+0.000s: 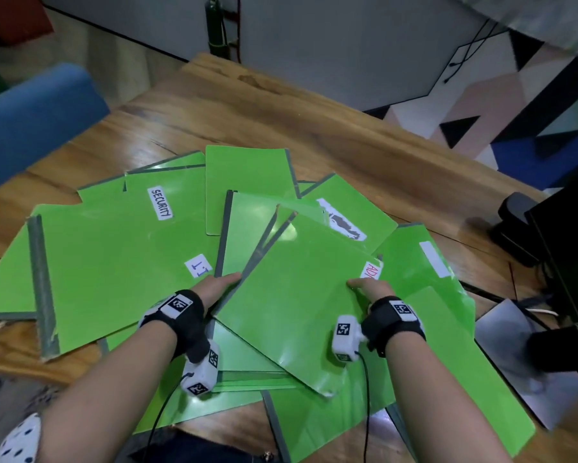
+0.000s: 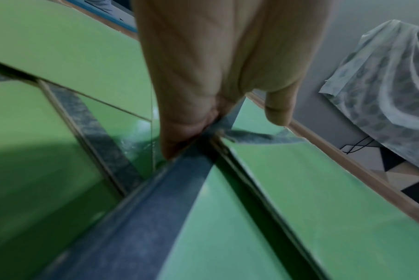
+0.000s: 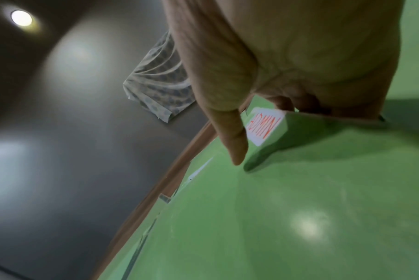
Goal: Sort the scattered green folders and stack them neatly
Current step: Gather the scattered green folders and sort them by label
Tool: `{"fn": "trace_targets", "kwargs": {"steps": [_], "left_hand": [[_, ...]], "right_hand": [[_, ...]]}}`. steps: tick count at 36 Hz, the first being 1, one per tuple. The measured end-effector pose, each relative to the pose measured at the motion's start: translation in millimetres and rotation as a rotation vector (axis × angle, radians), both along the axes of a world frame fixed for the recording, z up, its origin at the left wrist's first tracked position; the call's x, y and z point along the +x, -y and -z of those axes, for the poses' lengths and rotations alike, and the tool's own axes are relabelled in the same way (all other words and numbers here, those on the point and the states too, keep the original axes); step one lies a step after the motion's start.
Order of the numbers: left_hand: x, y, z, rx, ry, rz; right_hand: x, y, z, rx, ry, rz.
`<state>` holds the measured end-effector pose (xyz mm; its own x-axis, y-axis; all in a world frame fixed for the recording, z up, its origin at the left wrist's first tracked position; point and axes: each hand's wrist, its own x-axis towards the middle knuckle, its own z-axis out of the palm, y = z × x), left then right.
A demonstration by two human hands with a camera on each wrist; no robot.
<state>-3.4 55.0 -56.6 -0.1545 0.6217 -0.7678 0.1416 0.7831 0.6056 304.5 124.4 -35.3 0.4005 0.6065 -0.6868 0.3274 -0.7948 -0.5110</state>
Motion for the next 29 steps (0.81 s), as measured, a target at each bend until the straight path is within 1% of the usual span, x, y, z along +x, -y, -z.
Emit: {"fn": "trace_targets", "kwargs": {"steps": [2,5,10,13,15,17,19,22,23,24,27,29], "left_hand": [[1.2,0.3,-2.7,0.005,0.003,0.008],[2.4,1.0,-6.7,-0.011,0.019,0.001],[2.4,-0.2,-2.7,-0.013,0.067,-0.040],[6.4,-0.2,-3.5,-0.003,0.084,-0.080],[7.0,-0.6,-3.8,0.001,0.066,-0.076],[6.1,-1.4,-1.2,0.005,0.048,-0.061],[5.2,-1.4,2.3,0.019,0.024,-0.065],[5.3,-0.5,5.0,0.020,-0.006,-0.039],[5.0,-0.5,5.6,0.015,-0.016,-0.031],[4.4,-0.4,5.1,0.012,-0.029,-0.026],[0.9,-0.1,3.5,-0.015,-0.076,0.029],[-1.1,0.1,3.8,-0.025,-0.119,0.065]], "right_hand": [[-0.2,-3.9,1.6,0.013,-0.003,0.002],[-3.2,-14.0,0.9,0.099,0.031,0.007],[-17.4,-36.4,-21.6,0.259,0.039,-0.127],[-32.8,-45.5,-37.8,0.294,0.073,-0.320],[-45.3,-48.0,-41.3,0.308,0.135,-0.439],[-58.8,-45.8,-38.5,0.358,0.205,-0.478],[-70.5,-37.0,-29.7,0.394,0.246,-0.449],[-78.6,-17.9,-8.1,0.370,0.253,-0.369],[-79.7,-10.8,-1.2,0.339,0.260,-0.379],[-80.7,-3.8,5.3,0.290,0.280,-0.428],[-79.5,18.8,20.9,0.204,0.337,-0.672],[-72.7,33.9,22.4,0.201,0.281,-0.763]]}}
